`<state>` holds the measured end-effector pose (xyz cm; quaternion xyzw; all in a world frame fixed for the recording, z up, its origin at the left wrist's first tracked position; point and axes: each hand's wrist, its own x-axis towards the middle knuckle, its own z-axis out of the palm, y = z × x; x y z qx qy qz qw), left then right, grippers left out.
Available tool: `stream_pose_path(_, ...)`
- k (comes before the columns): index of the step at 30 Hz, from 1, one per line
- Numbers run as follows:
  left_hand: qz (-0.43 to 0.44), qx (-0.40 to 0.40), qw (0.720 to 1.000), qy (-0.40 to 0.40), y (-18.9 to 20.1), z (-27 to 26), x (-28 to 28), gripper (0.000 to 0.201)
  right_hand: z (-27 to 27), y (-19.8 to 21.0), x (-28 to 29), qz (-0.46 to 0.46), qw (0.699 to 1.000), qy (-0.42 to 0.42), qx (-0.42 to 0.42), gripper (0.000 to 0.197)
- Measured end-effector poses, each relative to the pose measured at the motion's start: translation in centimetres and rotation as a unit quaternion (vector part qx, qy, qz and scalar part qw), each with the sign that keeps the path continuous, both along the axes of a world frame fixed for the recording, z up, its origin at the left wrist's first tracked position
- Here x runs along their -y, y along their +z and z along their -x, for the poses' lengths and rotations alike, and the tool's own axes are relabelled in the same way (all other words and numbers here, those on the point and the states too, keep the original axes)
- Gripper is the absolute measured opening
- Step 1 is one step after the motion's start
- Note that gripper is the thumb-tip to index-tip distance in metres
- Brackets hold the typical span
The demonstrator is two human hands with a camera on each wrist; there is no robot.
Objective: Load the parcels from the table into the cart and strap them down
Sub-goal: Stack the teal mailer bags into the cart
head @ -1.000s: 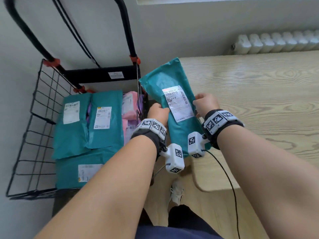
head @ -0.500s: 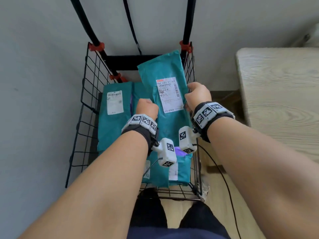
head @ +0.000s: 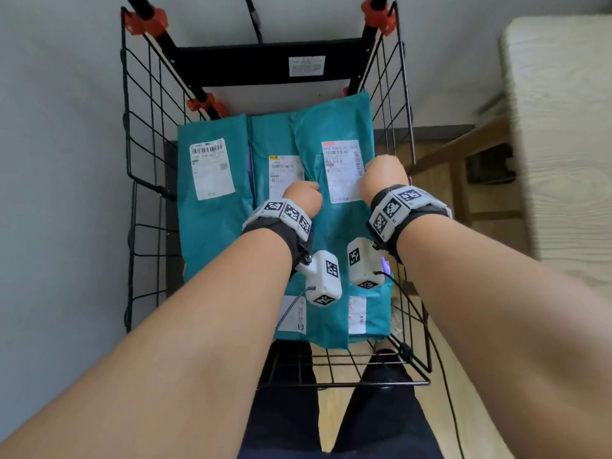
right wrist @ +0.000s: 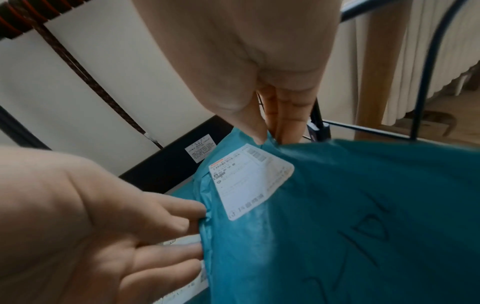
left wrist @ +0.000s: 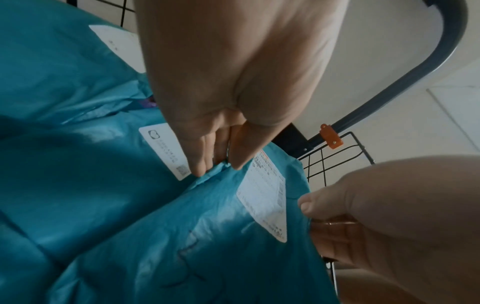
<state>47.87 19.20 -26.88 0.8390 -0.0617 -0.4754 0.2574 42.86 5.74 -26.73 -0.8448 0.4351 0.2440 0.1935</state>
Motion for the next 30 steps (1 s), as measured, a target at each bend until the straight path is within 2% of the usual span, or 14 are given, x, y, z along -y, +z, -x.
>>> stream_pose_path(3, -0.002, 0.027, 0.999, -0.047, -0.5, 0.3, -0.5, 0.041, 0.6, -0.2, -0.4, -0.001, 1.000, -0.001, -0.011, 0.032)
stream_pose_path(7, -0.005, 0.037, 0.999, -0.029, 0.1, 0.0, -1.6, 0.052, 0.8, 0.6, -0.8, -0.014, 1.000, -0.013, 0.000, 0.033)
stream_pose_path(13, 0.021, 0.078, 0.997, -0.005, 3.7, -0.2, -1.8, 0.052, 1.5, 3.9, -1.2, -0.042, 0.996, -0.024, 0.068, 0.037)
stream_pose_path(17, 0.053, 0.123, 0.991, 0.001, 6.6, 0.6, -0.8, 0.047, 3.0, 7.1, -1.1, -0.039, 0.990, -0.018, 0.131, 0.031)
stream_pose_path(23, 0.102, 0.162, 0.981, 0.007, 11.6, 3.8, 2.3, 0.045, 7.7, 11.5, 1.1, -0.013, 0.977, -0.056, 0.207, 0.031)
stream_pose_path(28, 0.110, 0.214, 0.969, -0.057, 16.2, 8.1, 5.5, 0.033, 14.0, 15.1, 4.2, -0.001, 0.969, -0.079, 0.232, 0.038)
stream_pose_path(30, 0.115, 0.223, 0.966, -0.057, 17.8, 10.6, 7.1, 0.032, 16.9, 16.2, 5.5, -0.009, 0.962, -0.104, 0.253, 0.039)
